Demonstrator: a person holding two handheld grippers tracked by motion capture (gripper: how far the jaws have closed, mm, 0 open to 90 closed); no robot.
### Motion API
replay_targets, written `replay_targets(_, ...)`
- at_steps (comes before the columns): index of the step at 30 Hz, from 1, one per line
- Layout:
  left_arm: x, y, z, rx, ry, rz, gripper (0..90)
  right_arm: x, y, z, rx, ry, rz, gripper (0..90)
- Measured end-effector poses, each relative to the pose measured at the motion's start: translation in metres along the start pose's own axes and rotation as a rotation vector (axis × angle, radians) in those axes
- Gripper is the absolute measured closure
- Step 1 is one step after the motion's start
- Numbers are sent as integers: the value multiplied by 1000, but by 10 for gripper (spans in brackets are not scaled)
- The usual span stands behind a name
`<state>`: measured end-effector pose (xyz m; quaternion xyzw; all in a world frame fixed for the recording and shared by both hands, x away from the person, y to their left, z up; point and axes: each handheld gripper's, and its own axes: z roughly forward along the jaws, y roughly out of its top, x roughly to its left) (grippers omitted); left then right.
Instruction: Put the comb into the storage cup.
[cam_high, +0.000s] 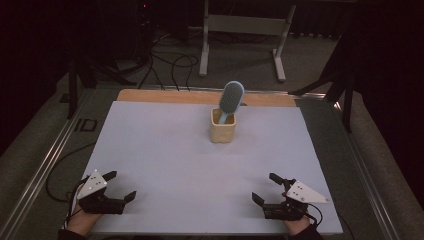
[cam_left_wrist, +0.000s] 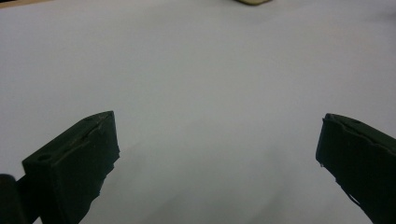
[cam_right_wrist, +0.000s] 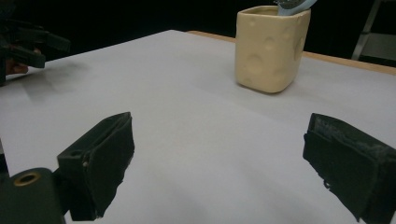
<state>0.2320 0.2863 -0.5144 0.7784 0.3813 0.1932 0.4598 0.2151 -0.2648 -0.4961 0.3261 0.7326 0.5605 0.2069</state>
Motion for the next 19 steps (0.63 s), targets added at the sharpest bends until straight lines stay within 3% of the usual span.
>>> replay_targets(19, 1, -1, -3, -42, -1, -14, 0, 0, 0, 0, 4, 2, -7, 88)
